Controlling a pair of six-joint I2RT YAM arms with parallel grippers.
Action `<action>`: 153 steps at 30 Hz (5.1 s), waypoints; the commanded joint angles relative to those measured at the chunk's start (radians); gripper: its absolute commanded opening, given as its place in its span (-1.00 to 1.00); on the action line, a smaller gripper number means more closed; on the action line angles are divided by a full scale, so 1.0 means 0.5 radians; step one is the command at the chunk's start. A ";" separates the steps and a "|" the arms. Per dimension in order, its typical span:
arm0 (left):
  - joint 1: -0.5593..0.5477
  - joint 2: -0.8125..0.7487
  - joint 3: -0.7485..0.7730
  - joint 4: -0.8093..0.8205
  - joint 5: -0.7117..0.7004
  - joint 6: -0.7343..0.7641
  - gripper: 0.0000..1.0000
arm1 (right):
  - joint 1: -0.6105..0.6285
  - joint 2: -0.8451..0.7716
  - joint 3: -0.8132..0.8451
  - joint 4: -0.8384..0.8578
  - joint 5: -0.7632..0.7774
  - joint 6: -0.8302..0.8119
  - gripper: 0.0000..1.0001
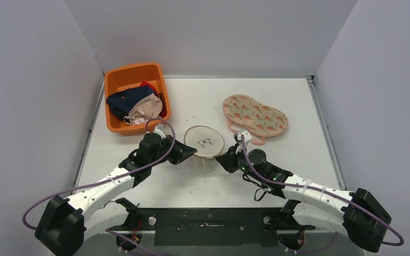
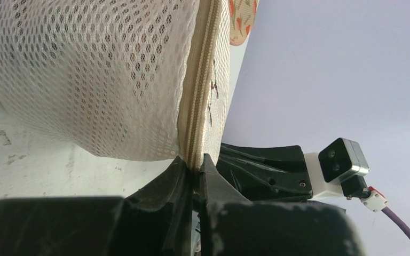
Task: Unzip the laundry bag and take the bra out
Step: Unzip the laundry bag at the center of the board.
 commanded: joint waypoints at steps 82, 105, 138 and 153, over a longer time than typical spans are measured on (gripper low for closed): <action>-0.297 0.575 0.278 0.390 -0.294 0.502 -1.00 | 0.298 -0.154 -0.086 -0.127 0.526 0.235 -0.89; -0.288 0.138 0.562 -0.453 -0.592 0.058 -1.00 | 0.071 -0.301 -0.304 0.872 -0.244 0.419 0.72; -0.343 -0.087 0.700 -0.818 -0.832 -0.219 -1.00 | 0.006 0.471 -0.164 1.786 -0.455 0.823 0.42; -0.363 -0.115 0.664 -0.782 -0.832 -0.251 -1.00 | 0.006 0.604 -0.124 1.914 -0.430 0.858 0.37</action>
